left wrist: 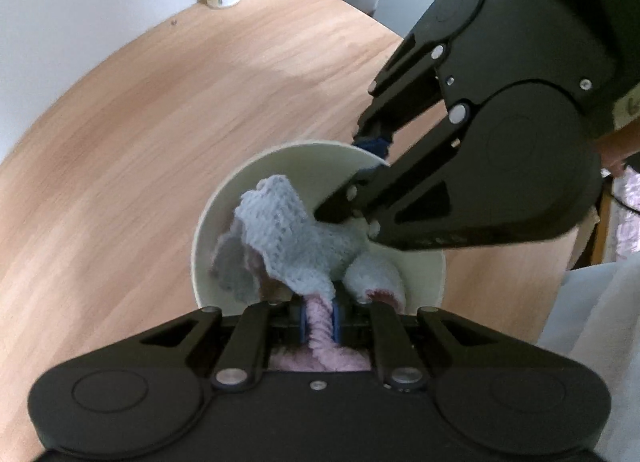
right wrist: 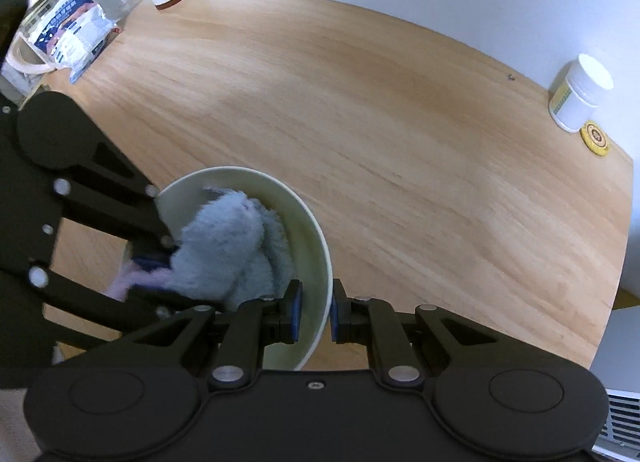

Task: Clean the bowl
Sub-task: 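Rub the cloth around the bowl's inner wall with the left tool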

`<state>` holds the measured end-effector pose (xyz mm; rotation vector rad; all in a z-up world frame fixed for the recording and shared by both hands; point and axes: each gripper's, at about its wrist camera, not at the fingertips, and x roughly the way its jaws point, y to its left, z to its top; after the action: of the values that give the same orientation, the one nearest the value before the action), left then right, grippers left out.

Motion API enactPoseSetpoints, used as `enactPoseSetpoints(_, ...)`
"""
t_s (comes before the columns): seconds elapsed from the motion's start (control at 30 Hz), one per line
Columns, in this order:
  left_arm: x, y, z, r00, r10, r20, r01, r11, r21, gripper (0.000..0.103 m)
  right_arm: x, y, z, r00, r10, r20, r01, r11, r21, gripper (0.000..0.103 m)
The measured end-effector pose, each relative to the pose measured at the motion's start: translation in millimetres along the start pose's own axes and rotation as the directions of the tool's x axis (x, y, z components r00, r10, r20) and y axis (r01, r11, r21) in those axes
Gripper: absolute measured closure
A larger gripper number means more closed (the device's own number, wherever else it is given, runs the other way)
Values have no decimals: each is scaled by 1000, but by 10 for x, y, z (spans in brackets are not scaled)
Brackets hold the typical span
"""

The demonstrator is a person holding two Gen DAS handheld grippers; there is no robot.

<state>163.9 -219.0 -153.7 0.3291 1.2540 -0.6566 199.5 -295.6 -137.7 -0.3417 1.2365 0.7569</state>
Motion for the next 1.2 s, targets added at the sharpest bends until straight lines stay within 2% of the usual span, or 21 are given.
enactPoseSetpoints(0.13,5,-11,9,1000,-19,15,19,1000,9,92,-6,-123,9,1000,28,-4,-27,997,79,91)
enactPoseSetpoints(0.27,-20,-139,30,999,-43,21,41,996,75,92,-11,-199,-11,999,53,-5,-52,987,149,92)
enactPoseSetpoints(0.4,0,-178,65,997,-70,32,67,994,90,93,1,-279,-28,995,102,5,-100,964,247,91)
enactPoseSetpoints(0.63,-9,-65,63,985,-137,109,138,990,-4,93,2,-324,-48,993,112,23,-113,941,319,89)
enactPoseSetpoints(0.73,-94,6,14,965,-170,200,193,976,-99,93,10,-344,-54,993,113,25,-115,933,341,89)
enactPoseSetpoints(0.87,-143,89,-84,941,-196,276,256,946,-201,93,23,-372,-73,991,127,32,-130,917,377,89)
enactPoseSetpoints(1.07,-60,109,-105,940,-166,299,235,948,-215,93,-5,-400,-101,991,130,30,-131,913,386,89)
enactPoseSetpoints(1.2,50,46,-21,953,-128,274,188,961,-204,93,-21,-396,-105,992,120,25,-121,918,378,88)
